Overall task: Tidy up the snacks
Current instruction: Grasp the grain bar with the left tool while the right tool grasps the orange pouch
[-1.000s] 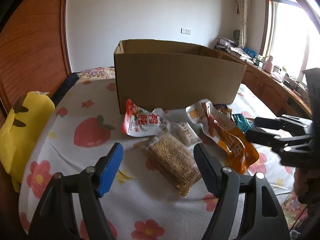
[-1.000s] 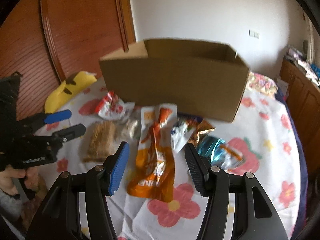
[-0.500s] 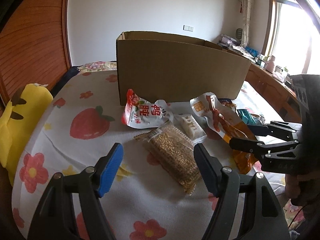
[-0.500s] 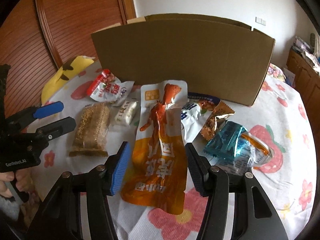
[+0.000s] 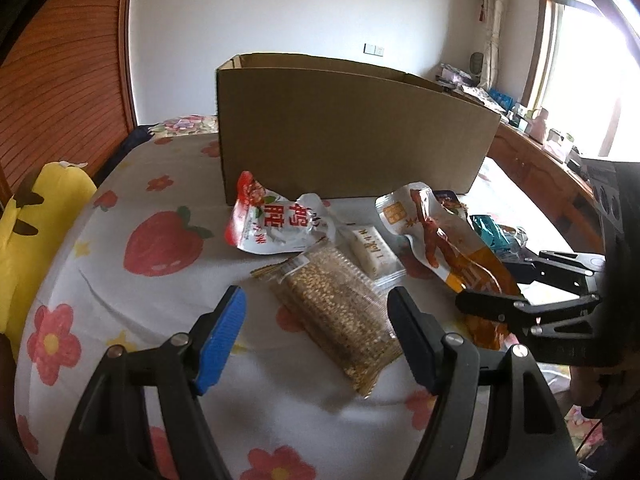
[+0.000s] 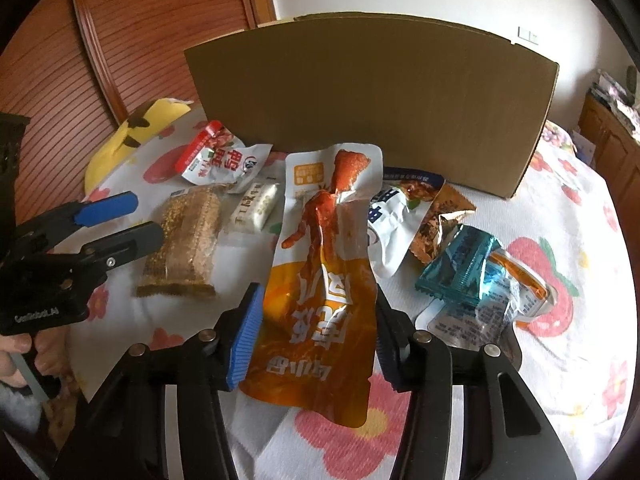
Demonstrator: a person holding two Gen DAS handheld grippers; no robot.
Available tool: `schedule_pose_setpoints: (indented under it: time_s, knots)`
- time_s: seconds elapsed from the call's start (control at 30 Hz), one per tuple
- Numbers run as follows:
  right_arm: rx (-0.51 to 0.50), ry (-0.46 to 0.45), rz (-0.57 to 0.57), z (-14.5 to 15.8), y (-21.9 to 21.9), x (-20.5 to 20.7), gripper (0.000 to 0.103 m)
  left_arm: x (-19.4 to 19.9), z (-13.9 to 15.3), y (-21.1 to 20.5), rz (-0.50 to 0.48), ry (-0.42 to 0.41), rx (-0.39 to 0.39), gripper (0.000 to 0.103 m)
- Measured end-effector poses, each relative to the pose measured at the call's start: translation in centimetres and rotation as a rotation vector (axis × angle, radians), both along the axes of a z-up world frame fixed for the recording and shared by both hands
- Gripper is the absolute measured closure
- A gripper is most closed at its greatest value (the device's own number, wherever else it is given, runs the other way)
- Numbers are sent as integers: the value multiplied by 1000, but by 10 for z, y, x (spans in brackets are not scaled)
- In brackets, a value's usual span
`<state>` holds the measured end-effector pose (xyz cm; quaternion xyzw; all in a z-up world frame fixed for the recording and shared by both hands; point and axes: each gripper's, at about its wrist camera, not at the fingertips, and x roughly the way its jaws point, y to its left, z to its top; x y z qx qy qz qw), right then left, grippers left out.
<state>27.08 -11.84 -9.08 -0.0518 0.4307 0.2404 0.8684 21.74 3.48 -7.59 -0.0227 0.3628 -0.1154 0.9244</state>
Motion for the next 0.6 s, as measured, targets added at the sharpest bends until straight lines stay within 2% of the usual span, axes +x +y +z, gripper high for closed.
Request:
schedule_pose_setpoints:
  time_s: [0.6]
  knots:
    - [27, -9, 16, -3, -6, -5, 48, 28, -16, -24, 35, 123, 38, 29]
